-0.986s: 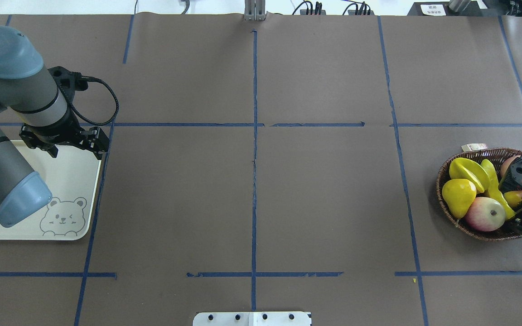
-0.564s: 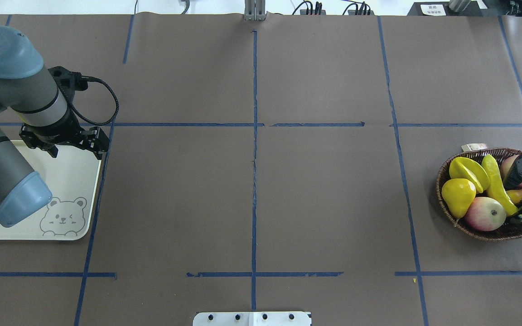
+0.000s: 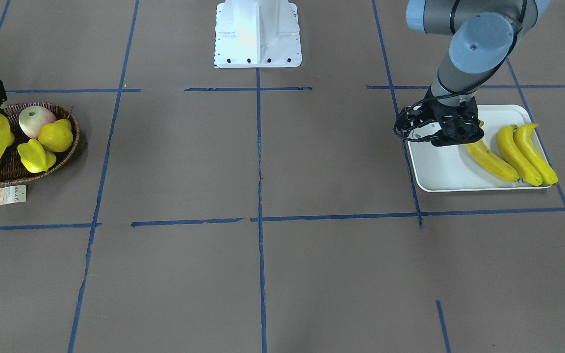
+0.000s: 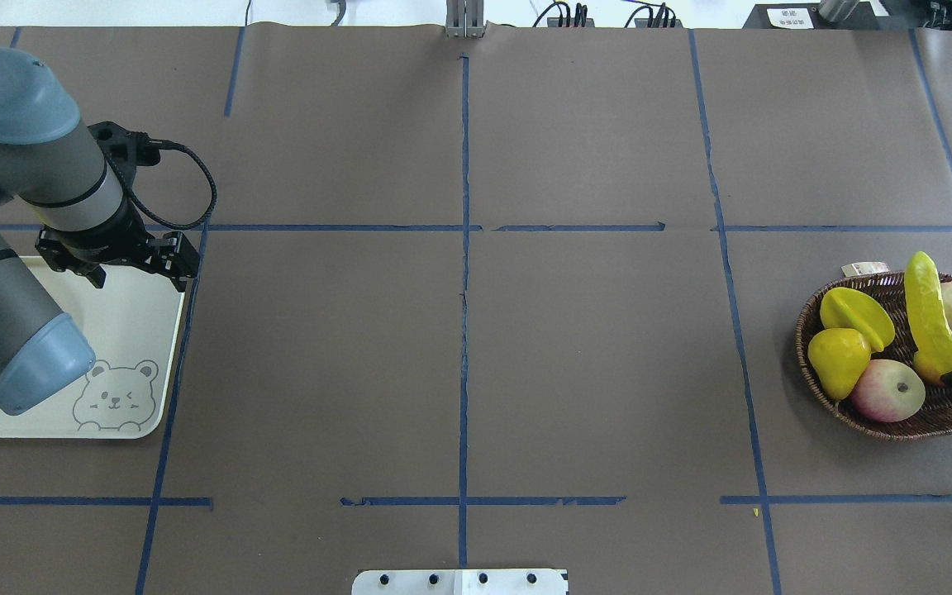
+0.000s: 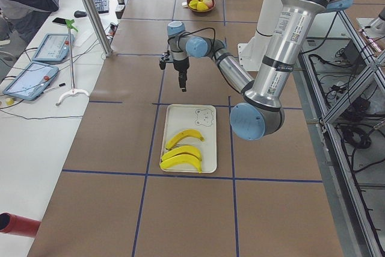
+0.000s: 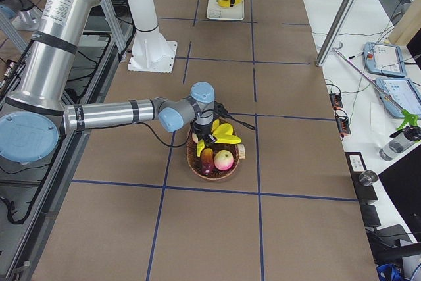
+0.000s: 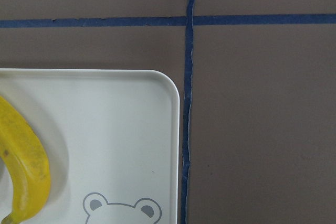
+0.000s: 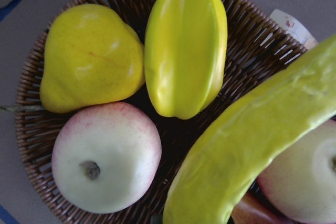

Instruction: Transfer all bananas from basket to plate

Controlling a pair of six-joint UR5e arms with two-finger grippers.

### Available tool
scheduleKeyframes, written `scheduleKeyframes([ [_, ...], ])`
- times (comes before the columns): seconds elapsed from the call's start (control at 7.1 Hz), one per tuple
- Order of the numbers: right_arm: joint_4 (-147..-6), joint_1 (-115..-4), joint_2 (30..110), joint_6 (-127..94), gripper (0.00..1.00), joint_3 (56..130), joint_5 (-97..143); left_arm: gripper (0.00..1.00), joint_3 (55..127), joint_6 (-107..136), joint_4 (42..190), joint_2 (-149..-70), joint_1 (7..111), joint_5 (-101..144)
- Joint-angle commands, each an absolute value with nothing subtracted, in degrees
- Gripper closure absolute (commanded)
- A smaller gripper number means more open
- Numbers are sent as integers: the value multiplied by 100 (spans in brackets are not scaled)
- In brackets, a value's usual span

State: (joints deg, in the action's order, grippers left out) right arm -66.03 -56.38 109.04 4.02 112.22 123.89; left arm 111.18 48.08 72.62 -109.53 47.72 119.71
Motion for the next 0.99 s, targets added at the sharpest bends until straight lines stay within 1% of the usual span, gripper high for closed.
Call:
scheduleKeyframes([
  [0.0, -6592, -5774, 10733, 143, 97, 11320, 12620, 0, 11136, 4825, 7416, -11021, 4746, 11971],
  [0.28, -6757, -5748, 10049, -759, 95, 11294, 12639, 0, 11136, 4973, 7785, -11214, 4659, 11971],
  [0.42, -7002, -5731, 9646, -1269, 91, 11320, 12665, 0, 11136, 5697, 8187, -11319, 4467, 11971],
  [0.56, -7109, -5670, 9294, -1361, 88, 11286, 12769, 0, 11092, 6304, 8748, -11381, 4239, 11971],
  [0.7, -7102, -5617, 9029, -1562, 88, 11224, 13066, 0, 11048, 6693, 9354, -11417, 4202, 11971],
  [0.85, -7041, -5581, 8765, -2278, 89, 11241, 13243, 0, 10996, 7106, 9995, -11452, 4192, 11979],
])
